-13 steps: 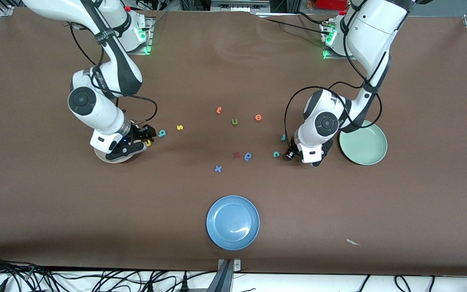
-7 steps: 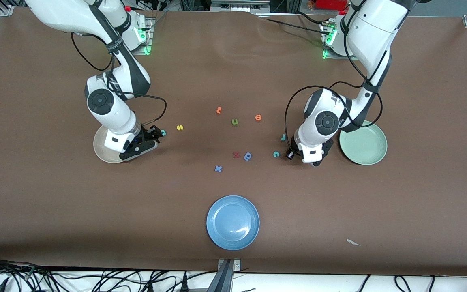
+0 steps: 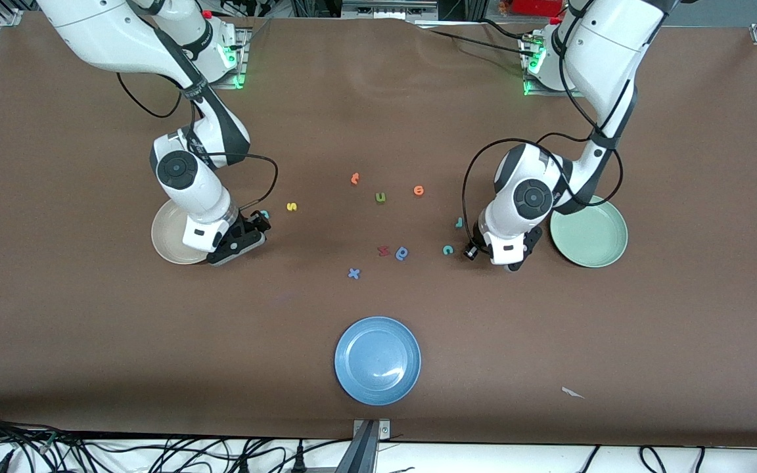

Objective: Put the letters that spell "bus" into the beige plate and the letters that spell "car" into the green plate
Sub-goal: 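Carry the yellow a toward the green plate while the right gripper grasps yellow n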

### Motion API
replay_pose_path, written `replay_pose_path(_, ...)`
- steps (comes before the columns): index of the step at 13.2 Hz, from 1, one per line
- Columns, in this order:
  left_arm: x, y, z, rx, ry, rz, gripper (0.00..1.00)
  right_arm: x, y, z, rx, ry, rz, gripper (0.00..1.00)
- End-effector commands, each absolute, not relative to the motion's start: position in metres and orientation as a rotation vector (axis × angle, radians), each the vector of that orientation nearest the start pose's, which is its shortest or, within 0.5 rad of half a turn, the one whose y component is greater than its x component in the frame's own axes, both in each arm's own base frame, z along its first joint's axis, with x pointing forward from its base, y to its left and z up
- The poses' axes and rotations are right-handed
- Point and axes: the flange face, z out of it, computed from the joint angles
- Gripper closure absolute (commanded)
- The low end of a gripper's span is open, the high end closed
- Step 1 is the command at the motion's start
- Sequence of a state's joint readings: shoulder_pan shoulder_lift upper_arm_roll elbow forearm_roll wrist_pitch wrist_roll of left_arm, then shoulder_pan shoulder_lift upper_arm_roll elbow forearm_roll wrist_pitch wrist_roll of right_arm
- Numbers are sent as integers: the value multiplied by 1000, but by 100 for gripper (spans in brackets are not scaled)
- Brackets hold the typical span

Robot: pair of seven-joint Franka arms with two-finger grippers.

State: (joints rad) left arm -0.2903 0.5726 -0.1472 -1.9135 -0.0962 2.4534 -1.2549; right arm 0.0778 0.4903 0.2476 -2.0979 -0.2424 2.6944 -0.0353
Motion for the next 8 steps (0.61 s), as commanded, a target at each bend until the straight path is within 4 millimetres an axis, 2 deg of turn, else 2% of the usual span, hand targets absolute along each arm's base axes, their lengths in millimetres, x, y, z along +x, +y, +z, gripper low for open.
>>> replay_pose_path(1, 587, -233, 260, -2918, -1315, 218, 85, 553, 194, 192, -2977, -901, -241, 0)
replay_pose_path(3, 589, -212, 288, -2952, -1187, 254, 85, 540, 189, 187, -2968, -920, -242, 0)
replay_pose_path(4, 591, -194, 295, -2965, -1118, 280, 84, 533, 187, 184, -2968, -927, -230, 0)
replay_pose_path(6, 598, -140, 311, -2989, -978, 272, 84, 523, 183, 182, -2969, -944, -208, 0)
replay_pose_path(8, 600, -101, 307, -3003, -830, 295, 83, 522, 169, 184, -2975, -958, -203, 0)
